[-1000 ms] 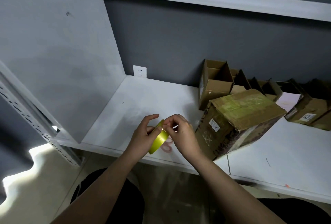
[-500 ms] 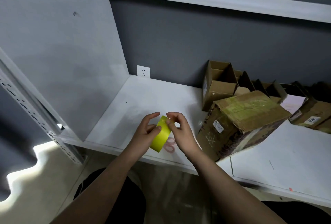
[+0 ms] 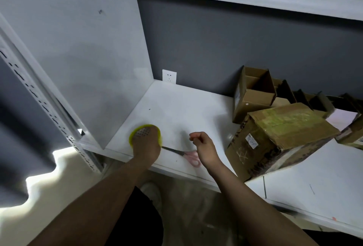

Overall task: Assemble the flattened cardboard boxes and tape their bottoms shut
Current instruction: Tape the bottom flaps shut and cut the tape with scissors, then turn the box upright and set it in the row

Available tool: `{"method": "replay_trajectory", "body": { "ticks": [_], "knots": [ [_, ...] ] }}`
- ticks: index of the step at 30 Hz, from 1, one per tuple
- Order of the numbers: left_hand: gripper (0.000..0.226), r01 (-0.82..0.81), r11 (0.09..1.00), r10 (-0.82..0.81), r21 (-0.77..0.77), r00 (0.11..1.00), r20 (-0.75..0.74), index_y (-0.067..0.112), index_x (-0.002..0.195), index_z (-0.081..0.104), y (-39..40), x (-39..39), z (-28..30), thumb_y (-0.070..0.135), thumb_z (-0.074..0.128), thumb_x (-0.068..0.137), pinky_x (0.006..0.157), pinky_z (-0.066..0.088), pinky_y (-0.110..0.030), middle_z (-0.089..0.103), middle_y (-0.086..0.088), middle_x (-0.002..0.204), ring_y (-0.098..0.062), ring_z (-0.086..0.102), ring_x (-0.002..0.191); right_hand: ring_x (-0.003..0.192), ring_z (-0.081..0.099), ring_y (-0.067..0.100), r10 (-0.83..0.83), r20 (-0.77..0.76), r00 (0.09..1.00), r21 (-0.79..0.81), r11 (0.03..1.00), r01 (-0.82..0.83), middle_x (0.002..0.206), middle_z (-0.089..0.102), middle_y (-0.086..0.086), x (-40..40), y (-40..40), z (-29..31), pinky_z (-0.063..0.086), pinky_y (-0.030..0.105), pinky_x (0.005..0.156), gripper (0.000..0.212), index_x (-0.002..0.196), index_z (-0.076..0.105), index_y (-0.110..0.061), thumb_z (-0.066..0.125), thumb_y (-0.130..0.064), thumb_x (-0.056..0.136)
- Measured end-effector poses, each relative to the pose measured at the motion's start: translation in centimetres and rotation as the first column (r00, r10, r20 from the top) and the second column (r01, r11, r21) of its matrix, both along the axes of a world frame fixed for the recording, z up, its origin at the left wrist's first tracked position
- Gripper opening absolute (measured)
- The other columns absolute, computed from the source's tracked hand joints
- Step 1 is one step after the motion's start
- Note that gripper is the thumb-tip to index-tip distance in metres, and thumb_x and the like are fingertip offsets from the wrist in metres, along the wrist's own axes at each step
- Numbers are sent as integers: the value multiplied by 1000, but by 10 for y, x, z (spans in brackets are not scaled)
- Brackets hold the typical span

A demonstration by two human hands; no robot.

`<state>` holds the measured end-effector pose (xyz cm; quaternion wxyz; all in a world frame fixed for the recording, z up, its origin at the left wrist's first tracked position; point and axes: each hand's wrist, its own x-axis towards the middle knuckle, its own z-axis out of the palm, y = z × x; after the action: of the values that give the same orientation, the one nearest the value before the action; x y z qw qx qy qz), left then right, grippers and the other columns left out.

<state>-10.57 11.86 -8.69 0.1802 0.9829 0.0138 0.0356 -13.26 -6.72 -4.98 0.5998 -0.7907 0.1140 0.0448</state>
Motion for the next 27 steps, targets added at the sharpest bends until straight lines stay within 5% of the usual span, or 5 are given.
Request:
{"method": "replay_trajectory", "body": {
  "ticks": [4, 12, 18, 23, 27],
  "knots": [
    [54, 1, 986, 32, 168, 980, -196, 7, 145, 28, -7, 7, -20, 18, 46, 96, 94, 44, -38, 55, -16, 128, -32, 56, 114, 61, 60, -8, 86, -30, 996, 39, 996, -85, 103, 56, 4, -10, -14, 5, 39, 2, 47, 27, 114, 57, 5, 36, 1, 98],
    [58, -72, 989, 103, 132, 964, -246, 6, 143, 28, -15, 10, -33, 25, 50, 93, 97, 42, -39, 50, -17, 134, -33, 50, 120, 91, 60, 1, 215, 179, 960, -255, 953, -166, 93, 66, -13, -36, -58, 15, 46, 18, 79, 18, 91, 66, -23, 54, -11, 93],
    [96, 350, 927, -350, -131, 936, 27, 16, 152, 8, -109, -21, 21, 47, 66, 81, 115, 18, -35, 6, -6, 159, -23, 9, 146, 95, 56, 12, 241, 556, 796, -698, 656, 288, 99, 63, -4, -47, -125, 59, 40, 28, 78, 14, 102, 65, -19, 59, -16, 90],
    [128, 408, 836, -466, -366, 881, -81, 28, 148, -18, -205, -34, 42, 66, 72, 65, 117, 12, -43, -18, 3, 158, -21, -7, 146, 146, 14, 20, 138, 189, 972, -888, 446, 109, 155, 29, -1, -18, -175, 79, 14, 42, 116, 57, 146, 33, -23, 38, -52, 97],
    [145, 335, 869, -396, -364, 912, -108, 31, 143, -29, -238, -33, 25, 77, 72, 49, 117, 15, -47, -18, -5, 158, -27, -6, 147, 149, -2, 16, 201, 20, 979, -916, 396, -63, 162, 4, -4, -16, -181, 72, 0, 38, 119, 69, 154, 10, -25, 33, -56, 97]
  ]
}}
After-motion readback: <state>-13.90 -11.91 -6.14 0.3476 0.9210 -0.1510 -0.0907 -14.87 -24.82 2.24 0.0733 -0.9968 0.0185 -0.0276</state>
